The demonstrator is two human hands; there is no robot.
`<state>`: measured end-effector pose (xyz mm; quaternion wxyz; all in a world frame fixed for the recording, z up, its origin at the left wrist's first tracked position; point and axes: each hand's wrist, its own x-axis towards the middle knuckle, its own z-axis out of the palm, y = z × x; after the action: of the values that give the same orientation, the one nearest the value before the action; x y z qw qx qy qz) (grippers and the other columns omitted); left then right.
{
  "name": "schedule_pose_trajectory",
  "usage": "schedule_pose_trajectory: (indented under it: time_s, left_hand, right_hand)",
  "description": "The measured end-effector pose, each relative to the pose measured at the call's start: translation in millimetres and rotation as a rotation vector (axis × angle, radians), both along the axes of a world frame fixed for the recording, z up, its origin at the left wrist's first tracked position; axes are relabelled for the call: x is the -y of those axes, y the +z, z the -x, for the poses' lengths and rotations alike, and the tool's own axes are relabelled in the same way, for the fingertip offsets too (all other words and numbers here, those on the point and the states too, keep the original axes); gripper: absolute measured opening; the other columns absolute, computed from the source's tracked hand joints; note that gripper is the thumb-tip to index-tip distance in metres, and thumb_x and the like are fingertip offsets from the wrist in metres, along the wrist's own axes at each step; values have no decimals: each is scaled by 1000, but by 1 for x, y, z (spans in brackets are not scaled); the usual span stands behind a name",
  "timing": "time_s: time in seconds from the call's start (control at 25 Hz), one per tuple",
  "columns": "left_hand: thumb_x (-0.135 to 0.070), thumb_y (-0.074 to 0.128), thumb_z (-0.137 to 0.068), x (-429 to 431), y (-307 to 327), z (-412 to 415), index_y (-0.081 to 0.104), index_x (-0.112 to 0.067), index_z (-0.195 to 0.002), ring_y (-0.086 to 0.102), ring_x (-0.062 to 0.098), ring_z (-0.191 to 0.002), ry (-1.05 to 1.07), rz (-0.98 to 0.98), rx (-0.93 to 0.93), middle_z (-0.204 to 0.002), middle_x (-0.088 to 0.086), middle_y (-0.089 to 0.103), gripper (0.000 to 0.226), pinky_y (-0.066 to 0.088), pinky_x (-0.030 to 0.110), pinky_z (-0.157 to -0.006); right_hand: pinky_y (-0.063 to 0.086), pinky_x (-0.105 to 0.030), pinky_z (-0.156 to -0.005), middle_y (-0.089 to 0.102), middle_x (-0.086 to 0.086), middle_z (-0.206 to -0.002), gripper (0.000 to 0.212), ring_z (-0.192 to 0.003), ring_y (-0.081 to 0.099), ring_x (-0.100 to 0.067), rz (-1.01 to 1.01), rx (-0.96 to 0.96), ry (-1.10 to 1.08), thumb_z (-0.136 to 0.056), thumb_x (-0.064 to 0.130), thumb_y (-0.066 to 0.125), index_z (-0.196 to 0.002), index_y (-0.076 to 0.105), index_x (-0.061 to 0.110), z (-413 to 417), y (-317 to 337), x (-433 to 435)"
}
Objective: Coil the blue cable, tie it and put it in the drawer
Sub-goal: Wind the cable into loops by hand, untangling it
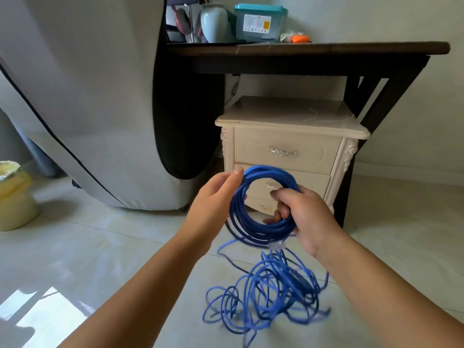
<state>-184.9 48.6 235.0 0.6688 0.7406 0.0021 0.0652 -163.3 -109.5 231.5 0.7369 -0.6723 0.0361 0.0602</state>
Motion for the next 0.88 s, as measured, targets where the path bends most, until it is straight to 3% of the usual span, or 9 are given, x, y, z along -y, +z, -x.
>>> schedule_pose_trajectory:
  time_s: [0.08, 0.2, 0.32, 0.4, 0.48, 0.6, 0.72, 0.8, 0.88]
  left_hand:
    - [-67, 57, -79, -9, 2, 0, 63, -37, -118, 66, -3, -99, -99, -120, 85, -108, -15, 70, 50, 52, 22, -86]
    - [-68, 69, -75, -10, -1, -2, 61, -35, -123, 64, -2, -102, -204, -344, 164, -114, -15, 67, 59, 53, 20, -87]
    - [-66, 63, -73, -4, 1, -1, 65, -24, -107, 70, 3, -79, -244, -477, 140, -89, -7, 72, 54, 58, 27, -76]
    - [-64, 59, -73, -2, 5, -2, 63, -16, -92, 65, 7, -59, -202, -489, 137, -67, -3, 66, 52, 58, 30, -62]
    - [-58, 60, -77, -2, 6, -4, 61, -14, -84, 56, 8, -49, -164, -427, 153, -59, -6, 56, 44, 52, 28, -52]
    - [-46, 62, -86, -5, 4, -5, 55, -15, -76, 42, 10, -47, -137, -205, 147, -53, -7, 44, 34, 42, 26, -51]
    - [-31, 54, -98, -9, 7, -6, 49, -12, -74, 34, 11, -46, -82, 14, 137, -52, -3, 38, 31, 38, 25, -51]
    - [-32, 51, -100, -11, 12, -7, 47, -12, -74, 29, 11, -47, -40, 152, 105, -52, -5, 34, 33, 36, 25, -51]
    - [-37, 52, -99, -12, 15, -8, 46, -14, -74, 28, 11, -47, 25, 240, 81, -52, -7, 32, 35, 34, 27, -51]
  right_hand:
    - [54, -53, -82, 46, 2, -42, 15, -45, 59, -19, 211, 68, 42, -90, 9, 57, -76, 57, 13, 2, -4, 0]
    - [60, -43, -69, 63, 2, -56, 12, -55, 62, -18, 494, 220, 182, -89, 17, 57, -82, 66, 14, 8, 4, -2]
    - [57, -51, -68, 69, -14, -80, 30, -73, 65, -35, 716, 359, 189, -75, 31, 53, -88, 65, 8, 5, 8, -2]
    - [60, -44, -66, 68, -10, -81, 18, -71, 65, -28, 636, 364, 161, -81, 26, 62, -93, 62, 12, 3, 8, -1]
    - [59, -38, -67, 68, 3, -75, 23, -62, 63, -13, 404, 277, 235, -83, 19, 70, -102, 57, 20, 2, 12, 3]
    - [56, -44, -77, 68, -2, -73, 36, -73, 65, -22, 68, 118, 473, -85, 45, 60, -103, 63, 14, 0, 19, 18]
    - [50, -39, -94, 75, -11, -93, 78, -96, 69, -26, -27, 15, 557, -89, 72, 25, -90, 75, 13, -4, 6, 24]
    - [48, -39, -98, 75, -8, -99, 77, -102, 69, -23, -119, -28, 524, -86, 72, 25, -84, 80, 18, -3, -4, 17]
    - [55, -38, -88, 70, -10, -104, 73, -99, 67, -26, -258, -59, 512, -81, 75, 36, -91, 80, 19, -3, -7, 12]
